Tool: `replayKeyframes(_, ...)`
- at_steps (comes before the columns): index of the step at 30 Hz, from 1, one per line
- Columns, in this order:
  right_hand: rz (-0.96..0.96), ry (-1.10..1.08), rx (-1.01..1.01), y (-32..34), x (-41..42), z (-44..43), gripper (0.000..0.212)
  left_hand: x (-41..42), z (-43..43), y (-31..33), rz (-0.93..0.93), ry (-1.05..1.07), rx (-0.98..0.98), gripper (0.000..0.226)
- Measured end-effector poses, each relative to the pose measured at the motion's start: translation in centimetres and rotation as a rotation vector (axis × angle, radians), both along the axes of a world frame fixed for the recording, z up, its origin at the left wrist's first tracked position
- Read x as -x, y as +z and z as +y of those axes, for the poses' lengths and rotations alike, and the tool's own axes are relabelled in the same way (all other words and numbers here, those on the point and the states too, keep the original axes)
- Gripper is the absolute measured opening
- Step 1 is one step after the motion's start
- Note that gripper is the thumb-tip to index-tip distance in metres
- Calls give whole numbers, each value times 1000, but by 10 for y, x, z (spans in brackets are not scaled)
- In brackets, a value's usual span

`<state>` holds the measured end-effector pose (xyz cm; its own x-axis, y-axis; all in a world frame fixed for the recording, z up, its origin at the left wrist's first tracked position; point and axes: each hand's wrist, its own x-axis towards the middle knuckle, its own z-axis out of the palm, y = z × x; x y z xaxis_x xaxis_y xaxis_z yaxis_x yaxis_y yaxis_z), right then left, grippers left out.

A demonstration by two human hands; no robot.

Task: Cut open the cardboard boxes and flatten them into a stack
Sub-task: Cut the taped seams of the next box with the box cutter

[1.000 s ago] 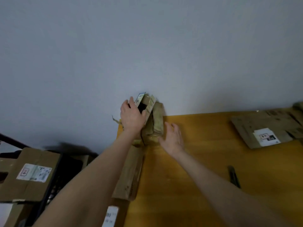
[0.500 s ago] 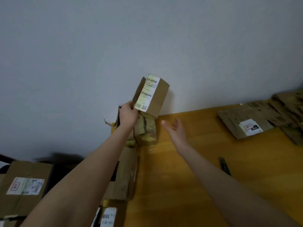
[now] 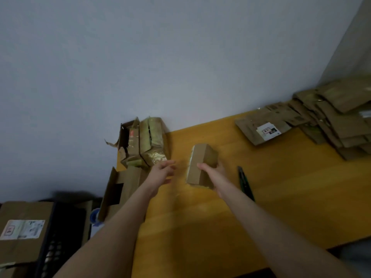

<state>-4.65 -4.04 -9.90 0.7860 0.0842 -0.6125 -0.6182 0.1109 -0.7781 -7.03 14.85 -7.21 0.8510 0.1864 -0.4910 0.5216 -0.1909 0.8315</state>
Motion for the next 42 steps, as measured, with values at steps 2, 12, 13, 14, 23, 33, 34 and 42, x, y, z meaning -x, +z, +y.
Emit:
replayKeyframes(2,-58,19,108,-8,10,6,84,4,-20,1,34,-101,14,40)
replayKeyframes(12,-138,42,557,-39,40,11,53,10,-52,-50,135,-400,-593,132)
replayKeyframes(13,-150,50,578,-43,43,12,51,10,-52,-55,124,-389,-602,132)
replayKeyframes(14,-167,55,576,-47,47,14,48,11,-52,-59,113,-375,-617,131)
replayKeyframes(23,-173,353,1083,-66,38,-17,53,2,-65,-73,149,-473,-872,132)
replayKeyframes(33,2,532,1341,-97,29,-56,56,-4,-23,-87,3,-613,-960,98)
replayKeyframes(34,-49,547,1346,-96,31,-50,55,-3,-16,-86,-13,-637,-983,97)
replayKeyframes(42,-77,516,1173,-101,37,4,70,-10,-43,-96,-36,-553,-1144,107)
